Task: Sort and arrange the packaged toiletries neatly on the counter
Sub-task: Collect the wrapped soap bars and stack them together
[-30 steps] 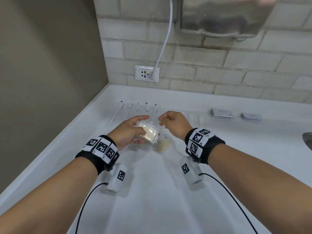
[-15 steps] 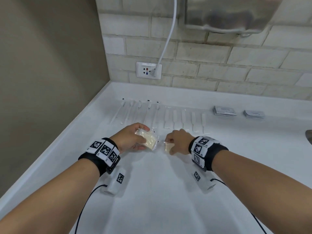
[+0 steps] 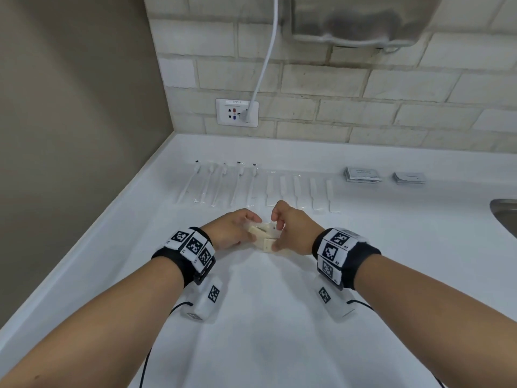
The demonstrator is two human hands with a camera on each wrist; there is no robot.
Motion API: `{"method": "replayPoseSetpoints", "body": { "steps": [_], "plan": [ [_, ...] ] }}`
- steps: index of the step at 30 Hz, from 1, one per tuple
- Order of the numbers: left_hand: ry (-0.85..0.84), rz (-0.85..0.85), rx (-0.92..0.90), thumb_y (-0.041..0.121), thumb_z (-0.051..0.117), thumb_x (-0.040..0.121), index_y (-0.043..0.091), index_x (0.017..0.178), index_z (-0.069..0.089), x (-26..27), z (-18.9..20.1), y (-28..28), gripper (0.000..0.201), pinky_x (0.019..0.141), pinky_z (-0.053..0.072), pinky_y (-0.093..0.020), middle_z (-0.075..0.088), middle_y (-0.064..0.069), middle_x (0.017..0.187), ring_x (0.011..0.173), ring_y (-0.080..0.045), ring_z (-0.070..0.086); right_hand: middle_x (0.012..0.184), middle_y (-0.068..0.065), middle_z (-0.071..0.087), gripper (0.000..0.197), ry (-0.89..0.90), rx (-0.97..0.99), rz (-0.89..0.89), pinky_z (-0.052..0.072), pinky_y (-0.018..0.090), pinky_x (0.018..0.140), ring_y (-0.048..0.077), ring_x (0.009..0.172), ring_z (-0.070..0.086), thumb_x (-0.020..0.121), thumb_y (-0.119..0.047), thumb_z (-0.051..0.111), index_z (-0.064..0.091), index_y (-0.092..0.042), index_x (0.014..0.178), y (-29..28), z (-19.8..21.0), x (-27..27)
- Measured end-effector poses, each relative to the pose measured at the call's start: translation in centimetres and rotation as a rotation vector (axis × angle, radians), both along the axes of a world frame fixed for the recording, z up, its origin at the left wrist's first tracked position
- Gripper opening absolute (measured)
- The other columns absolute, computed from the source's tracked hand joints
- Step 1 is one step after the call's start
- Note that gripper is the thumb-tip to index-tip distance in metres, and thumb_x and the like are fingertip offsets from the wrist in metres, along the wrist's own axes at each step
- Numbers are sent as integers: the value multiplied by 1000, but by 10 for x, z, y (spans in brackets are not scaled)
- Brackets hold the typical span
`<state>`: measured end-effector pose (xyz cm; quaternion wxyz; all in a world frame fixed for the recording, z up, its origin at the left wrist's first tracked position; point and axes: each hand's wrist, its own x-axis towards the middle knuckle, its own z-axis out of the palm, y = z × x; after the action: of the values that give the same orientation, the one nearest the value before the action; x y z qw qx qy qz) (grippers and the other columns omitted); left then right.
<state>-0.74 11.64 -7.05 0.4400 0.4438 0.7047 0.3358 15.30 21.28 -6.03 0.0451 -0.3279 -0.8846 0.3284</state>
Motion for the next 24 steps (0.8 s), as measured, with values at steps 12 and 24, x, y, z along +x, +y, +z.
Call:
{"method": "replayPoseSetpoints", "body": {
  "steps": [12, 24],
  "plan": [
    [438, -243, -228, 58, 66, 76, 38, 129, 36, 7, -2, -1, 64, 103, 37, -38, 43, 4, 125, 117, -19, 41, 107, -2, 60, 47, -182, 212, 106, 51, 35, 81, 20, 91, 60, 72, -46, 74, 55, -21, 107, -3, -8, -7],
    [485, -388, -181, 37, 48, 94, 27, 132, 31, 7, -1, -13, 43, 96, 46, -42, 44, 2, 128, 107, -23, 56, 114, 1, 48, 57, -238, 55, 239, 51, 37, 82, 23, 96, 59, 76, -28, 69, 41, -19, 125, -3, -9, 8]
  ]
}}
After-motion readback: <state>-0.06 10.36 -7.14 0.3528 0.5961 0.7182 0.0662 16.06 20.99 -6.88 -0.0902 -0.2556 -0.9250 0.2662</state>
